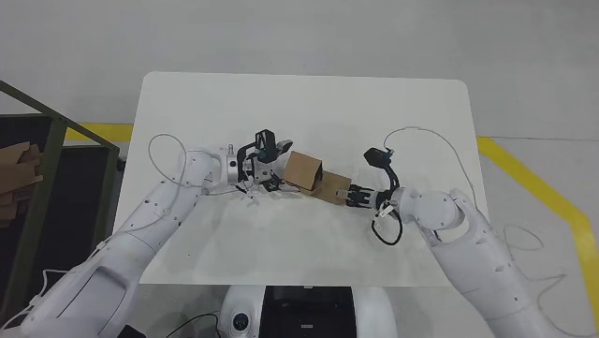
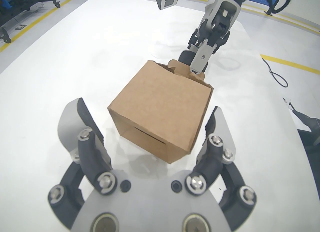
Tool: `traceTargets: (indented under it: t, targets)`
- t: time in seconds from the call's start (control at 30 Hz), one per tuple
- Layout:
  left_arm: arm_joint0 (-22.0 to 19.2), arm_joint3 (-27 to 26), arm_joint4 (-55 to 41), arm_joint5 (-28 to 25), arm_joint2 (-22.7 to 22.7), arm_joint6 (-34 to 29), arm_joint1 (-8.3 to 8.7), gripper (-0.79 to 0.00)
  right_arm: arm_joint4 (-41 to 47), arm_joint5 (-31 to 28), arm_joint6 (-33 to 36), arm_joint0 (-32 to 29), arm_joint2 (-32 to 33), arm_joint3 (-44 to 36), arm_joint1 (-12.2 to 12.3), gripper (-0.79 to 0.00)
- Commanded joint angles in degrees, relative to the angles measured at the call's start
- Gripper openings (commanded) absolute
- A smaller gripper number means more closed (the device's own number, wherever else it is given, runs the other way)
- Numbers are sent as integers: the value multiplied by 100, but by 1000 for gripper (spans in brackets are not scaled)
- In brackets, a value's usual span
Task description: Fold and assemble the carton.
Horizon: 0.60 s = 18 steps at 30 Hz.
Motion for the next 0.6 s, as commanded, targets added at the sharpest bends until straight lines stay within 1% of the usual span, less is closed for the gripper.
traceTargets:
  t: [0.0, 0.07, 0.1, 0.23, 0.57]
  targets:
    - [-3, 4, 3, -5, -4, 1, 1, 0, 9, 8, 2, 35, -36, 20, -9, -683]
    - [-1, 8, 0, -1, -9, 9, 2, 0, 5, 31, 4, 68, -64, 32, -15, -760]
    - [1, 8, 2, 0, -10, 11, 2, 0, 2, 48, 4, 82, -73, 35, -17, -785]
    - [4, 13, 13, -3, -14, 23, 4, 0, -35, 107, 18, 125, -71, -33, -14, -785]
    - [20, 9, 49, -22, 5, 71, 3, 0, -90, 255, 146, 108, 23, -580, 23, -785]
